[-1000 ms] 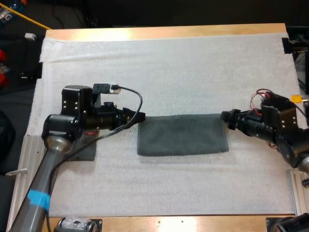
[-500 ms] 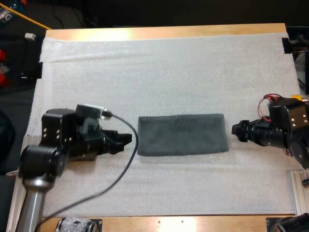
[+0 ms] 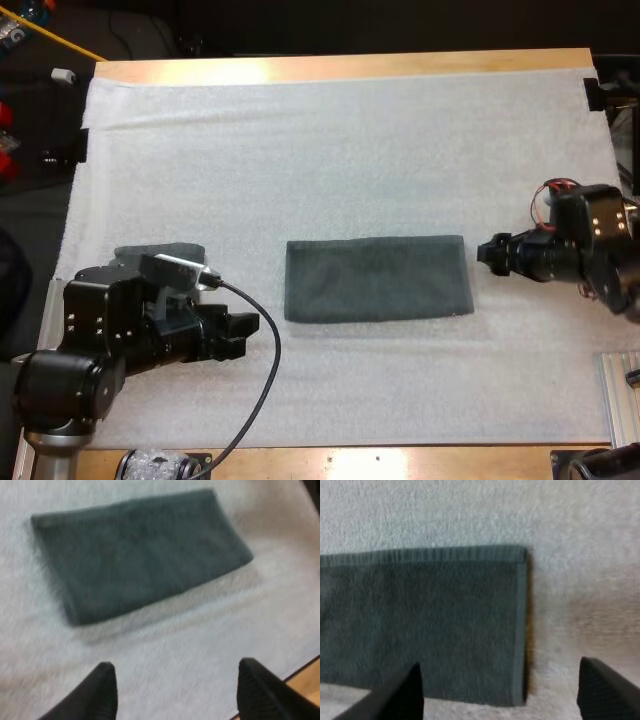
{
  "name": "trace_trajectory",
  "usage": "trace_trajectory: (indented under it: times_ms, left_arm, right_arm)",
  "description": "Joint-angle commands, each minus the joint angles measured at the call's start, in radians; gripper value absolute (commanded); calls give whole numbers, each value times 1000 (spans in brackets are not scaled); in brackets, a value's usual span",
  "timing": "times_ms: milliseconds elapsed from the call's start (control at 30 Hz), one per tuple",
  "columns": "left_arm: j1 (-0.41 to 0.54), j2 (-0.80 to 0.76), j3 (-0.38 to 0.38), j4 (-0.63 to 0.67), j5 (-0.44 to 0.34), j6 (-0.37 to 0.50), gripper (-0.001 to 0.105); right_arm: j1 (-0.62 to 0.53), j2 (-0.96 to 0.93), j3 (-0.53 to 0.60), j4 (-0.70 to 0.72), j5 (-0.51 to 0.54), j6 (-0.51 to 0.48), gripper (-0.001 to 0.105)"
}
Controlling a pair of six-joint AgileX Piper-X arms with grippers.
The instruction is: Pick towel from pile, fold and stack
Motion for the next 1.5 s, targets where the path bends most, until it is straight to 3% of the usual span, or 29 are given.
trace_trajectory:
  times_ms: [0,167,433,900,1200,1267,1467]
  left_arm:
    - [-5,-3,-5,22,-33,17,52]
    - [-5,-3,-5,60,-70,32,52]
    - [-5,-3,-5,91,-71,32,52]
    - [-5,-3,-5,117,-71,32,52]
    - [-5,-3,-5,124,-71,32,52]
    - [-5,-3,-5,124,-71,32,52]
    - [-5,-3,-5,124,-71,32,52]
  right_arm:
    - [-19,26,-4,-24,-43,-18,63]
    - [-72,136,-4,-47,-80,-60,63]
    - [-87,295,-4,-118,-245,-84,63]
    - [-69,484,-4,-152,-324,-78,63]
    - [-15,548,-4,-204,-337,-6,63]
    - [0,550,-4,-204,-337,0,60]
    - [10,550,-4,-214,-328,45,35]
